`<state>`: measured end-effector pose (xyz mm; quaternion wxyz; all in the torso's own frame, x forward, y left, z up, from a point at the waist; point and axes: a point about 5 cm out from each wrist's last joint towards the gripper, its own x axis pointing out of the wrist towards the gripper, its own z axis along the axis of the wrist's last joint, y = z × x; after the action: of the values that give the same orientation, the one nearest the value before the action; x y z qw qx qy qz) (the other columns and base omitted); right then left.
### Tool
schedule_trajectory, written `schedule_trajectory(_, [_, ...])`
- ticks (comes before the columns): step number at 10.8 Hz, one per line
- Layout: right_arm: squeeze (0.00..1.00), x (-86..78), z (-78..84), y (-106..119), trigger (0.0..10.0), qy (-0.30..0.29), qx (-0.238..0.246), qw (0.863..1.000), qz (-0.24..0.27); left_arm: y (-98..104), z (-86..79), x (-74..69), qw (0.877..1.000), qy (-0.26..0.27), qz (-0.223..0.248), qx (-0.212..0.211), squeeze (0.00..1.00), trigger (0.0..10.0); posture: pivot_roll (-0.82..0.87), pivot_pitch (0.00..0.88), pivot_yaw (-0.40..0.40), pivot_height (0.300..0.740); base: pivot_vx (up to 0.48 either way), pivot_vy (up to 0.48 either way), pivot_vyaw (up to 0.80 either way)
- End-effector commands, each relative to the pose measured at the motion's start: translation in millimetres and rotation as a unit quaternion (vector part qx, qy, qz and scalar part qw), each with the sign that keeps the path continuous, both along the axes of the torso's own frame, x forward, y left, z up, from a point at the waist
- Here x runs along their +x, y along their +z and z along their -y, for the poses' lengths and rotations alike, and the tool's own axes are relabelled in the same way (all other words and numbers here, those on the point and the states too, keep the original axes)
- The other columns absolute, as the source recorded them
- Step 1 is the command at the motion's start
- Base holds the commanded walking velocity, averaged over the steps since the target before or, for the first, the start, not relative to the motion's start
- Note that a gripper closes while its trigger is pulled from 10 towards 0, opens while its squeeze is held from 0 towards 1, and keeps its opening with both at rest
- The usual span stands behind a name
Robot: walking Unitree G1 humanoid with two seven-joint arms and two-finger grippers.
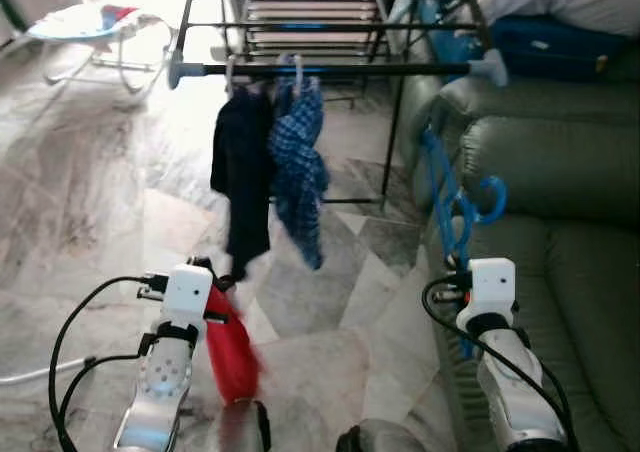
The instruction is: Hang hanger
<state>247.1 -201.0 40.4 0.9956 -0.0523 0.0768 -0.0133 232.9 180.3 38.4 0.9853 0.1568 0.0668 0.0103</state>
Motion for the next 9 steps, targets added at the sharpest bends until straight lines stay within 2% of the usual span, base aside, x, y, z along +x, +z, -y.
schedule_trajectory(1, [0.00,-1.7,-2.7,-1.2,10.0,-0.016,0.002,1.000,0.004,2.6,-5.6,0.3,1.000,0.014,0.008,0.002,0.00,10.0,-0.01,0.089,-0.024,0.740,-0.277,0.000,0.00])
schedule_trajectory(2, [0.00,-0.8,-5.3,0.2,10.0,-0.012,-0.023,1.000,0.015,5.5,-2.7,4.6,1.000,0.011,0.015,0.000,0.00,10.0,-0.02,0.091,-0.029,0.740,-0.240,0.000,0.00])
schedule_trajectory(4, [0.00,5.2,0.6,4.9,10.0,-0.005,-0.028,0.999,0.027,8.8,4.1,11.3,1.000,-0.005,0.022,0.003,0.00,10.0,-0.02,0.098,-0.020,0.740,0.000,0.000,0.00])
schedule_trajectory(6, [0.00,6.5,9.1,4.7,10.0,-0.013,-0.018,1.000,0.022,9.6,4.7,11.3,1.000,-0.011,0.023,0.005,0.00,10.0,-0.02,0.103,-0.018,0.740,0.000,0.000,0.00])
schedule_trajectory(9, [0.00,10.4,2.7,5.8,10.0,0.004,-0.006,1.000,0.026,2.2,15.2,3.2,1.000,-0.029,0.006,-0.002,0.00,10.0,-0.02,0.119,-0.019,0.740,0.000,0.000,0.00])
